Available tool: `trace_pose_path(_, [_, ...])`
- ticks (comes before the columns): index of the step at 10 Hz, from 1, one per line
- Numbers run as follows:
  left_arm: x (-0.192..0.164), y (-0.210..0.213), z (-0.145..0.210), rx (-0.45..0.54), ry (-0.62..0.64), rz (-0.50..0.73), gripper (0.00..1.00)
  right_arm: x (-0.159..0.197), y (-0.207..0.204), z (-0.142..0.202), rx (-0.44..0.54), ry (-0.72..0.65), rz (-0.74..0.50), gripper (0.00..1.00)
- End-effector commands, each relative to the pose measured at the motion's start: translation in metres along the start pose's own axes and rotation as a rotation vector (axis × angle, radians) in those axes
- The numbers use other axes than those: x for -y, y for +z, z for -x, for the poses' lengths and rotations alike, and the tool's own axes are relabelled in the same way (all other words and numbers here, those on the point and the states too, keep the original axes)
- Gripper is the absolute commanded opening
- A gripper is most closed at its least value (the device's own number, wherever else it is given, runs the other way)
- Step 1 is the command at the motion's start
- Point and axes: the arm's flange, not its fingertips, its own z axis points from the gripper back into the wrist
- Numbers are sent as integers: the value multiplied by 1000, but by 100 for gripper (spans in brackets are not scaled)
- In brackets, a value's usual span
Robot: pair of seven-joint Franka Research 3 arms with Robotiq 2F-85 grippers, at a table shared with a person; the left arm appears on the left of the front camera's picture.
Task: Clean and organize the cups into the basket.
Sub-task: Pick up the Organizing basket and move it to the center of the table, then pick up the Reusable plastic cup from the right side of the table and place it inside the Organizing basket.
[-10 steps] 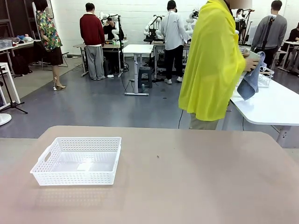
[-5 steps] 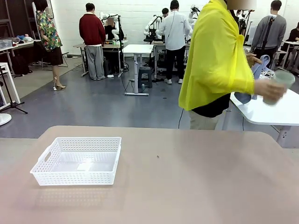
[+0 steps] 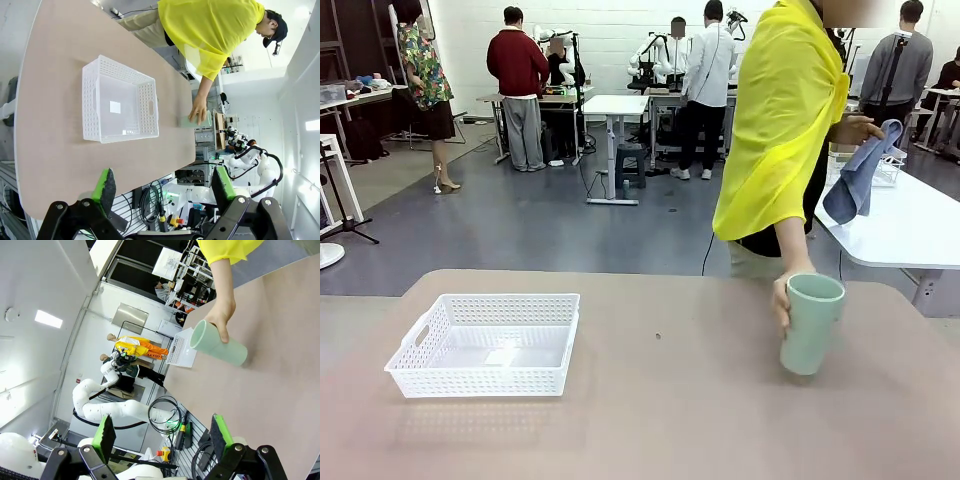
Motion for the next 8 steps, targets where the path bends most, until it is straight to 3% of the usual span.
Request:
trace_pose_path(1, [0, 1, 1, 11, -12, 22, 100, 0, 3, 1, 5, -2, 4, 100])
trace_pose_path(8, [0, 1, 1, 11, -12, 22, 100, 0, 0, 0, 0, 0, 0, 100])
